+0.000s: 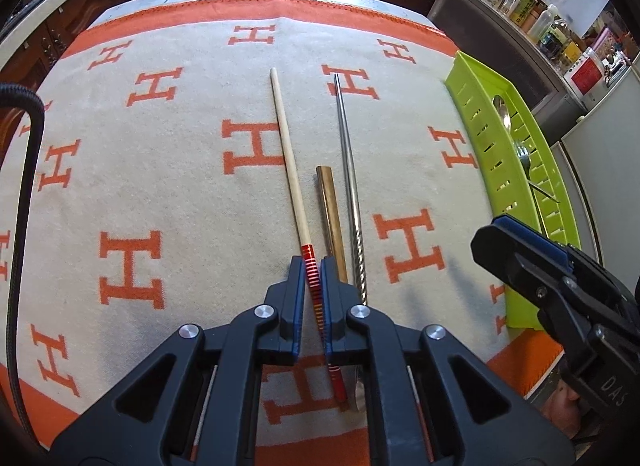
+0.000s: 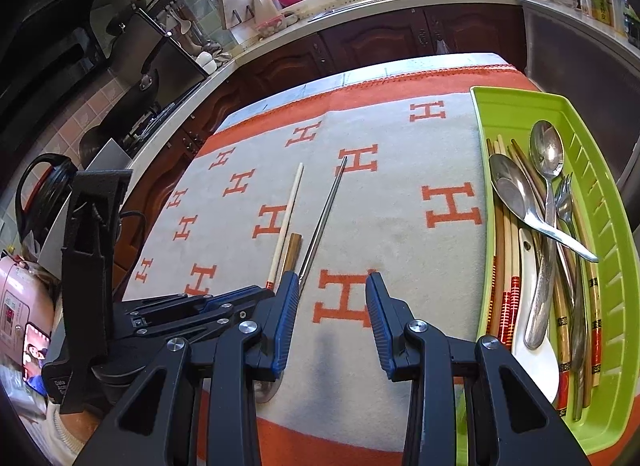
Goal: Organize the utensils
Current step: 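Grasp the red-banded chopstick with left while right grasps the gold-handled spoon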
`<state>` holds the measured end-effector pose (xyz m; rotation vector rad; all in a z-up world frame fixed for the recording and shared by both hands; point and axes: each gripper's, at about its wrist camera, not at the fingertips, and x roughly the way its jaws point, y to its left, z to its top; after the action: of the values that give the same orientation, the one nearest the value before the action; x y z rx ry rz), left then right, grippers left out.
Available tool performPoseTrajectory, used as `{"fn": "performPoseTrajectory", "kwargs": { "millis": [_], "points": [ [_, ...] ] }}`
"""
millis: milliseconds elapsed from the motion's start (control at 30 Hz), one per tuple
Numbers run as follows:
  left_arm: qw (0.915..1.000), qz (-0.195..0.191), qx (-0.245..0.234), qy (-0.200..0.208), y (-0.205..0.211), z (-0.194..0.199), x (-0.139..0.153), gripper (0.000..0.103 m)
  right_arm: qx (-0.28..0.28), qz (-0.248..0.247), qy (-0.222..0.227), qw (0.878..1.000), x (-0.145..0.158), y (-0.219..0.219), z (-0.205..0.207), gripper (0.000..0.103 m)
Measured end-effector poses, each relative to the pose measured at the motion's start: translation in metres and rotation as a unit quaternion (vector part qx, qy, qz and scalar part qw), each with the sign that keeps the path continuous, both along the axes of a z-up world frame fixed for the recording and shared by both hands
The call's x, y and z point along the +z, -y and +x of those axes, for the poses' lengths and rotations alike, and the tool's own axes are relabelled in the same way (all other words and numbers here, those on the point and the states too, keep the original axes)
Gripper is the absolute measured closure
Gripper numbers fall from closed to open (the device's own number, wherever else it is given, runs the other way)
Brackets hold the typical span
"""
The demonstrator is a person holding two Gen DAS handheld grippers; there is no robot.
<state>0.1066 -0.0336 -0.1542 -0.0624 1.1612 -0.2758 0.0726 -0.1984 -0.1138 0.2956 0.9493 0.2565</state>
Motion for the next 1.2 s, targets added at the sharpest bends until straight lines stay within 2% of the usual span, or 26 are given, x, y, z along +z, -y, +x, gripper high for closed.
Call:
{"fn": "performPoseTrajectory", "kwargs": {
  "millis": [300, 1033, 1100, 1133, 1200],
  "points": [
    [0.9997, 0.02, 0.001, 0.011, 0.006, 0.003, -0.001, 0.097, -0.001, 0.005, -0.004, 1.0, -0.004, 0.002, -0.001, 0.068],
    [0.9998, 0.016, 0.014, 0.001, -0.003, -0.002, 0.001, 0.096, 0.005, 0.002, -0.006, 1.0, -0.007, -0.007, 0.0, 0.068],
    [0.9998, 0.012, 0.017, 0.001, -0.005, -0.003, 0.002, 0.082, 0.006, 0.002, -0.005, 1.0, -0.007, -0.008, 0.0, 0.068],
    [0.9998, 0.012, 0.016, 0.002, -0.006, -0.003, 0.002, 0.078, 0.006, 0.002, -0.004, 1.0, -0.007, -0.008, 0.0, 0.068],
    [0.9995, 0.022, 0.02, 0.007, -0.005, -0.004, 0.003, 0.062, 0.007, 0.004, -0.005, 1.0, -0.007, -0.008, 0.0, 0.068]
  ]
}}
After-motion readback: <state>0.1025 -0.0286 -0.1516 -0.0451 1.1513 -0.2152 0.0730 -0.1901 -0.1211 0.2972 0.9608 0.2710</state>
